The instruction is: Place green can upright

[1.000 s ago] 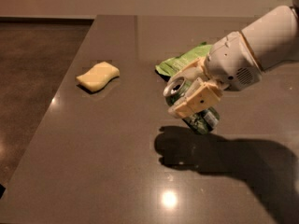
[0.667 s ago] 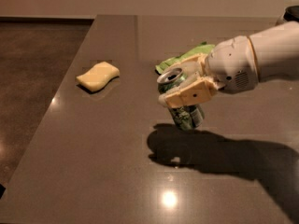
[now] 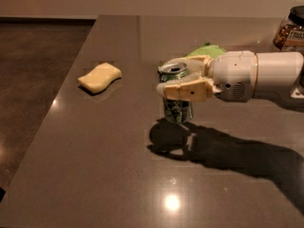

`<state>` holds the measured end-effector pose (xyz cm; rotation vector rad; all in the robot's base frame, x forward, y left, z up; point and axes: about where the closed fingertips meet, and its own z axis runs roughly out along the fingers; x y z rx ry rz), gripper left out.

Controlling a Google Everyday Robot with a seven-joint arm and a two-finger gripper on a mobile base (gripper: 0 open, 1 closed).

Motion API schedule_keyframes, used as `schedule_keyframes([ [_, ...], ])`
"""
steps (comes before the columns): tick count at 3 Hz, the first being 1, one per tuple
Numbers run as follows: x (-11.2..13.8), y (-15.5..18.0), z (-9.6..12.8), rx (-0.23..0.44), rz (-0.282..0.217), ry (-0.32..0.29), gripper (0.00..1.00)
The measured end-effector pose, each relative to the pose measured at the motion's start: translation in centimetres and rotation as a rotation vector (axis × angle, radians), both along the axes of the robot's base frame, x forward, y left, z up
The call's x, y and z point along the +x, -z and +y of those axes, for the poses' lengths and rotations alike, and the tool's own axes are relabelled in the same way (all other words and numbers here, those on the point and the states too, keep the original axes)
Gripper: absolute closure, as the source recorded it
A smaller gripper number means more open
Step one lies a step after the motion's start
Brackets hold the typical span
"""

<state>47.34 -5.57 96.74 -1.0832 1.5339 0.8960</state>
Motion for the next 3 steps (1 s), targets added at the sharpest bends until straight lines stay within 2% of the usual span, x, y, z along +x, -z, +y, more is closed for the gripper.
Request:
schedule_keyframes([
  [1,1.1,1.2,-0.4,0.081,-0.064,0.074,1.00],
  [2,1.8,2.2,-0.6,0.096,-0.114,0.120,1.00],
  [3,2.3,3.1,-0.8,0.099,-0.159,0.135,1.00],
])
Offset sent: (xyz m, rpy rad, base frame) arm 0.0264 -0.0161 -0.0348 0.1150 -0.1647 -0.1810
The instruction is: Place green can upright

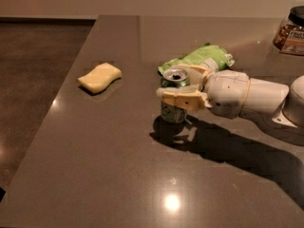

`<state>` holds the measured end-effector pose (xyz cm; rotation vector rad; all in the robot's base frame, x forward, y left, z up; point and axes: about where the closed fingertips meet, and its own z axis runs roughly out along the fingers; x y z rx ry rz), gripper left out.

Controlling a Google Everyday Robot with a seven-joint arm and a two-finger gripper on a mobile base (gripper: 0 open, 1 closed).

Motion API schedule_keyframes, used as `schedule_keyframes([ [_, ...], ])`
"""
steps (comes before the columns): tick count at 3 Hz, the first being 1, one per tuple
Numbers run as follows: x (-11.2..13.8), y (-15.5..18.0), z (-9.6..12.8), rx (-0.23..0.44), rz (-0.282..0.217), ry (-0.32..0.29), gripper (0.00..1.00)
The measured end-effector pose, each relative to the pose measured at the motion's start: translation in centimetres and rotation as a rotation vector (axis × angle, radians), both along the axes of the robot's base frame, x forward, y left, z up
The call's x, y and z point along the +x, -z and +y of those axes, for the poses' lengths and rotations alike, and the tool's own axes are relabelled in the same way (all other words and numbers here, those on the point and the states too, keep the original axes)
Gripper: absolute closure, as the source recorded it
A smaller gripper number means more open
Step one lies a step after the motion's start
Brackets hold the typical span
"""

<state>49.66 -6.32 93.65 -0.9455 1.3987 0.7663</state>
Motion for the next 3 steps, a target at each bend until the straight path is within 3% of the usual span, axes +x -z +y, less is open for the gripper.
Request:
schedule_keyframes([
  [1,0.5,0.8,-0.2,-0.013,-0.049,0.005,0.86],
  [3,1.0,2.3,-0.8,-0.033,-0.100,0.027,0.39],
])
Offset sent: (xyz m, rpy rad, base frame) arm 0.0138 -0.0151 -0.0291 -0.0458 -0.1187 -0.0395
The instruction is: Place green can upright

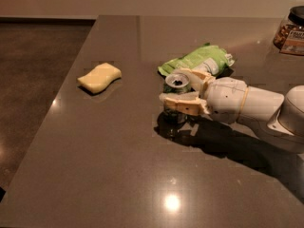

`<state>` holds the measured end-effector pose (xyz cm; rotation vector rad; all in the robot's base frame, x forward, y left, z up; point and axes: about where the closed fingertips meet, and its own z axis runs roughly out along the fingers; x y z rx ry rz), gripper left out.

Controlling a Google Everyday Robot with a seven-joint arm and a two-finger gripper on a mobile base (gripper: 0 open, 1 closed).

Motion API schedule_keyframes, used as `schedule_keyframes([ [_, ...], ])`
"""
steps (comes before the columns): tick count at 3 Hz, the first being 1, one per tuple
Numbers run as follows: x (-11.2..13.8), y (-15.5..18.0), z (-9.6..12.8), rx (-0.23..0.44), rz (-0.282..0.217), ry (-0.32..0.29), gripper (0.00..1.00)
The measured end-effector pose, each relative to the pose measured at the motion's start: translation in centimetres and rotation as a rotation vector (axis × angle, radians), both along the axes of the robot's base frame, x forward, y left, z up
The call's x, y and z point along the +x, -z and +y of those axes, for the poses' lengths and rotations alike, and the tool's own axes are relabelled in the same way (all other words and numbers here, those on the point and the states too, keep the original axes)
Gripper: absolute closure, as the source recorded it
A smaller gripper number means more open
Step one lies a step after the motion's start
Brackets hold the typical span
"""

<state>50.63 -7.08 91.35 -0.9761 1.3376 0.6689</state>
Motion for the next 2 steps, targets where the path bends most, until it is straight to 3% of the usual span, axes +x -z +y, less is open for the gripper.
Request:
schedule_keyframes([
  [1,-0.06,-0.15,0.35,-0.002,-0.003,-0.006,0.08],
  [2,-0.09,-0.21,0.51,-0.002,-0.004,-0.009,0.00],
])
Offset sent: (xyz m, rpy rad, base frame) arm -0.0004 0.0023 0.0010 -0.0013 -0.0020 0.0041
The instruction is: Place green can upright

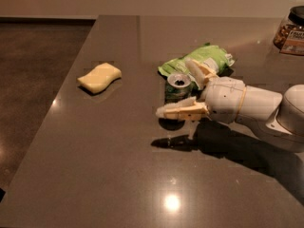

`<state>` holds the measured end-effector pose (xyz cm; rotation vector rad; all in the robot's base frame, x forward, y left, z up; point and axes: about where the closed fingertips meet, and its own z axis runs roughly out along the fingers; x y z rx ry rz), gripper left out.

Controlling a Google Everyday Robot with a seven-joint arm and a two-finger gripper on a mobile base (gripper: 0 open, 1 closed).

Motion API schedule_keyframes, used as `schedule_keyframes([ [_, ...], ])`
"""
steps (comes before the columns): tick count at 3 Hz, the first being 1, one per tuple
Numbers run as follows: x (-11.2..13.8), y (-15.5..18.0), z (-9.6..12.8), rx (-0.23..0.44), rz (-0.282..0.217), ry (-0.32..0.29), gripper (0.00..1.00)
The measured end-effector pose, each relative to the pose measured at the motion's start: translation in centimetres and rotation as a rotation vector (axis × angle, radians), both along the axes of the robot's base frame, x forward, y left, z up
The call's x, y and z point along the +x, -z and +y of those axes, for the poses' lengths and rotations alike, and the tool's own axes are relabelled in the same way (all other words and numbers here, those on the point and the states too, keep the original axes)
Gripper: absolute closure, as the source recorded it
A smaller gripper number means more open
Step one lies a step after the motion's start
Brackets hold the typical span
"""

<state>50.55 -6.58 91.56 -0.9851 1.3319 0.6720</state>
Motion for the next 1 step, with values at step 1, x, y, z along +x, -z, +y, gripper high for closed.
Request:
schedule_keyframes([
  [1,0.00,0.00,0.01,0.000,0.000,0.000,0.00],
])
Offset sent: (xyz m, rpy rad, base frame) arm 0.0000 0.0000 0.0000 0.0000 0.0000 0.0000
